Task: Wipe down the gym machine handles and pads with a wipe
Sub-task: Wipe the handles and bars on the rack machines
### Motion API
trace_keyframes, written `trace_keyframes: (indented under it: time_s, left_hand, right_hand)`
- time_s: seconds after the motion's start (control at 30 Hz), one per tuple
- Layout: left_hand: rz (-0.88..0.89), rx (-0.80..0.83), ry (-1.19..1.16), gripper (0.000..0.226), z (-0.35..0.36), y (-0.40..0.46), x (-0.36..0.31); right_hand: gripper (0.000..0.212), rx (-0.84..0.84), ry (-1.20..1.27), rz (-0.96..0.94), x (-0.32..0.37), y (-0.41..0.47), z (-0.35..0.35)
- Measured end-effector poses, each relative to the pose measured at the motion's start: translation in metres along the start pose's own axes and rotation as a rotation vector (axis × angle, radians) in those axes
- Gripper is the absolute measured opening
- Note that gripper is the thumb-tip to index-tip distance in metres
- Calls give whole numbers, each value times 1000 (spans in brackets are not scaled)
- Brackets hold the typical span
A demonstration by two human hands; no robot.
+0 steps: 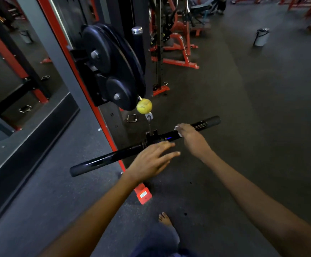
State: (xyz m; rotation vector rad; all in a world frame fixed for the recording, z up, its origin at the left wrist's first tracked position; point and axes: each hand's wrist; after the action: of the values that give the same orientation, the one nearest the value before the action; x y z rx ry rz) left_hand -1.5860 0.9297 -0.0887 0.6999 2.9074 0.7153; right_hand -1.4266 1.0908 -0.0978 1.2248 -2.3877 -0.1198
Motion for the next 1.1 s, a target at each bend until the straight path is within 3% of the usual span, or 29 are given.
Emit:
trace_keyframes:
  time_s: [0.07, 0.13, 0.27, 0.37, 0.53, 0.57, 0.67, 0.77, 0.97, 1.1]
  left_hand:
    - [-164, 146, -27, 51, 9, 41, 3]
    - [-361, 358, -35, 63, 16, 72, 14]
    - [-391, 627, 162, 61, 39, 98, 20]
    - [-427, 666, 173, 60, 52, 105, 19]
    - [-443, 696, 233, 59, 61, 112, 25]
    - [-438, 700, 239, 59, 61, 113, 25]
    - [-429, 717, 225, 59, 60, 116, 25]
    - [-465, 749, 116, 58, 57, 128, 25]
    - [-525, 824, -63, 57, 55, 143, 38]
    - [-535, 787, -79, 53, 54, 136, 33]
  right_hand:
    - [42, 24, -20, -52, -14, -9, -1]
    - [50, -14, -5, 61, -36, -14, -9]
    - [51, -126, -14, 374, -78, -23, -23]
    - [54, -75, 37, 475, -76, -25, -18]
    - [58, -62, 29, 105, -61, -27, -3]
    - [56, -39, 45, 105, -64, -27, -9]
    - [52, -121, 26, 234, -92, -23, -27]
    - [62, -108, 41, 444, -107, -14, -31]
    - [64, -22, -89, 20, -89, -28, -18]
    - [56, -55, -90, 263, -119, -29, -35]
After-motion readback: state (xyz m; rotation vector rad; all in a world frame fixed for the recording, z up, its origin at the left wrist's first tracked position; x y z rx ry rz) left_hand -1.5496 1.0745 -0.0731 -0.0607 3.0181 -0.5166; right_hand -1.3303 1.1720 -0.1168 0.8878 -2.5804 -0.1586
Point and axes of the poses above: each hand's wrist, its own y-axis towards the middle knuckle, its own z-axis out of the palm, x = y × z, and after that the axes turned 4 degrees about x, right-handed
